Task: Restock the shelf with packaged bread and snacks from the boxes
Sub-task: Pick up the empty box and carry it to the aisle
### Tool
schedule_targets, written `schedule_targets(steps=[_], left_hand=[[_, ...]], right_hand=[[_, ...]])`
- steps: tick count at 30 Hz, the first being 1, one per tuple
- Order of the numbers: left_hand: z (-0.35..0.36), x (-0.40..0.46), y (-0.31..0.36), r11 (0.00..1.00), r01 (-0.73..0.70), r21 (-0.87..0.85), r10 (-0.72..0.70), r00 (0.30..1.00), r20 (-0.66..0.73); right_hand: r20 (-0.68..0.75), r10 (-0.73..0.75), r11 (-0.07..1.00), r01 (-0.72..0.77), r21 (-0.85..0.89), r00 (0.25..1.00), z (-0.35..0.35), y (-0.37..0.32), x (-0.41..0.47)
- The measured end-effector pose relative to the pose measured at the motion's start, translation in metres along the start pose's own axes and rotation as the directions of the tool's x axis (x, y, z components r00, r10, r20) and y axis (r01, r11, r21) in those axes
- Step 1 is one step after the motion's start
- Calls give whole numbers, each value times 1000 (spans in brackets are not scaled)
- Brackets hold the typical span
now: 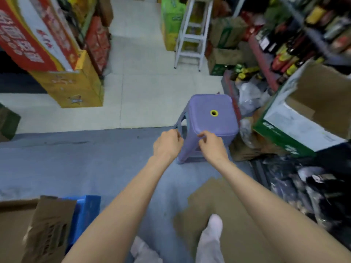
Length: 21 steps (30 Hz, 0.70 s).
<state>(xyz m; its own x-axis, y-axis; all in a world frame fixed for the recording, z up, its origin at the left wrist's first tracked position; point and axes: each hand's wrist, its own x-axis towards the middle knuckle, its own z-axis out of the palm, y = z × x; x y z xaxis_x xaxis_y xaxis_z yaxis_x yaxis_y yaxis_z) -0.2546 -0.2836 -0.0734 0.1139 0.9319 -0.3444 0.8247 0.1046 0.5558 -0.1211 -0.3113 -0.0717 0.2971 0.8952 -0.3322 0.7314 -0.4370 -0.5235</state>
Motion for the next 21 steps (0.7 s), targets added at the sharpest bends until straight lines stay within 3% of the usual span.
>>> schedule_targets(steps=[4, 8, 15, 18, 21], left_hand=[[60, 25, 120, 974, -200, 104, 193, 979, 71], [126, 51, 229, 911, -356, 208, 329, 932, 153], [220, 111, 354, 705, -606, 368, 554, 795, 246], [246, 137, 377, 559, -671, 487, 566, 738, 367], [262, 153, 385, 512, -627, 588, 474, 777, 415]], right_hand=[[-141, 30, 980, -57, -192, 990, -88, 93, 20], [-199, 94, 967, -137, -215, 976, -161, 186, 56], [-149, 76, 957, -114, -268, 986, -246, 290, 124], [-8, 124, 937, -120, -328, 992, -258, 319, 149], [-30, 128, 884, -128, -450, 991, -257, 341, 164]])
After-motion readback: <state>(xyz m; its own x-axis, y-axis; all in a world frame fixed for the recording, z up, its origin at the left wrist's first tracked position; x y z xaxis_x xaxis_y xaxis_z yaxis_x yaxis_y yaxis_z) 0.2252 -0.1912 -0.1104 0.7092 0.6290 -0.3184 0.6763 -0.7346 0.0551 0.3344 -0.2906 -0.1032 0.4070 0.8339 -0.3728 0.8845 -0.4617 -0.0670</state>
